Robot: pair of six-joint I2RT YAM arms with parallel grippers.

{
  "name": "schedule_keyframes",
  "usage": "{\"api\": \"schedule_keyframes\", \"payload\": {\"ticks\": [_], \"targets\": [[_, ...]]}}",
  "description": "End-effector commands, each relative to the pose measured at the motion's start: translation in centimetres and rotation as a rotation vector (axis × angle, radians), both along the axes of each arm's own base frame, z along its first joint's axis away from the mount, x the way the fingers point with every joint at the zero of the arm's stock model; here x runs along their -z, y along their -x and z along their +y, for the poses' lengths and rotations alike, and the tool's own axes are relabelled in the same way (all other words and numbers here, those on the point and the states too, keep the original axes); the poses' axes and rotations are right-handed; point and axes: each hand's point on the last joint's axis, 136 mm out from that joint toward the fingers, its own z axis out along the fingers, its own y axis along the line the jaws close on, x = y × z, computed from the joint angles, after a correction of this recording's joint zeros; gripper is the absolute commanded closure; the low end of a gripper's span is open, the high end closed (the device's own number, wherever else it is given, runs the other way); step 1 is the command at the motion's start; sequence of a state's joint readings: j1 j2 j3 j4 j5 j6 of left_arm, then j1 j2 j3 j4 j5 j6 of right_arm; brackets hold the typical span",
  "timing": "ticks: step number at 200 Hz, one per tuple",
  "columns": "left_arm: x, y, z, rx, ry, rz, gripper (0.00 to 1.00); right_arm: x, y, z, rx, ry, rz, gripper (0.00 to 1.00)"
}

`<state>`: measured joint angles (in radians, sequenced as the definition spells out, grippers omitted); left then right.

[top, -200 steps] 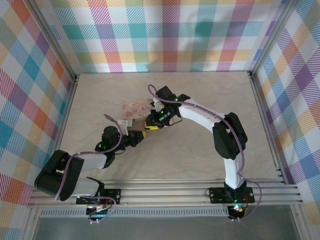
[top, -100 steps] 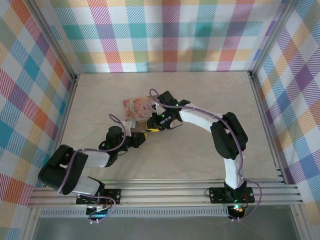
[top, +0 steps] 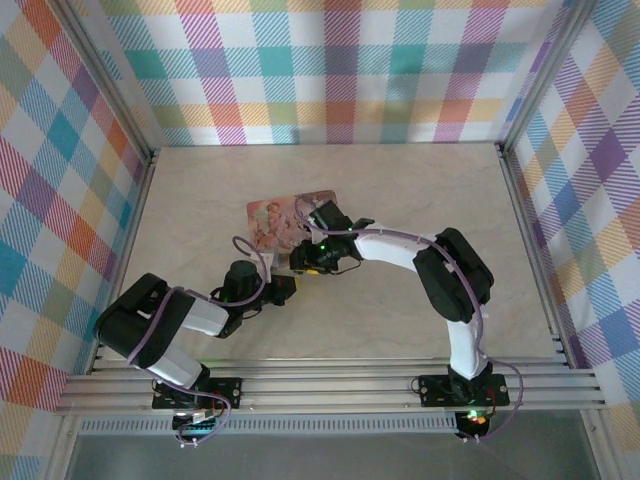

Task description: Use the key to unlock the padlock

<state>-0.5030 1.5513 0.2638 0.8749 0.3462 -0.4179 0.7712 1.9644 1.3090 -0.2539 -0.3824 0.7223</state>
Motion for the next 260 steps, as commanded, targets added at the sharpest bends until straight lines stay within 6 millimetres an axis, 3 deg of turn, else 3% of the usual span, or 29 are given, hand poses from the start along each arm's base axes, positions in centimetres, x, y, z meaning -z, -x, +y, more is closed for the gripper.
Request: {"api": "schedule_keyframes", "payload": {"ticks": [1, 49, 89, 139, 223, 260], "targets": [[-1.3, -0.5, -0.6, 0.02, -0.002, -0.098, 1.0, 1.6, 3.4, -1.2, 0.072, 0.041, 0.175, 0.49], [-0.2, -0.3, 0.0, 0.013, -0.061, -0.095, 1.0, 0.5, 2.5, -1.1, 0.165, -0.02, 0.129, 0.4], [-0.4, -0.3, -0.6, 0.028, -0.033, -0.078, 1.0, 1.8, 2.2, -0.6, 0.215, -0.031, 0.134, 0.4], [-1.2, -0.3, -0.9, 0.031, 0.001, -0.069, 1.0, 2.6, 1.0, -2.2, 0.331, -0.017, 0.064, 0.4], [-2.8, -0.1, -1.6, 0.071, 0.027, -0.078, 1.0, 4.6, 1.2, -1.5, 0.314, -0.029, 0.078, 0.44], [-3.2, -0.2, -1.7, 0.075, 0.031, -0.083, 1.0, 5.3, 1.7, -1.7, 0.312, -0.008, 0.103, 0.41]]}}
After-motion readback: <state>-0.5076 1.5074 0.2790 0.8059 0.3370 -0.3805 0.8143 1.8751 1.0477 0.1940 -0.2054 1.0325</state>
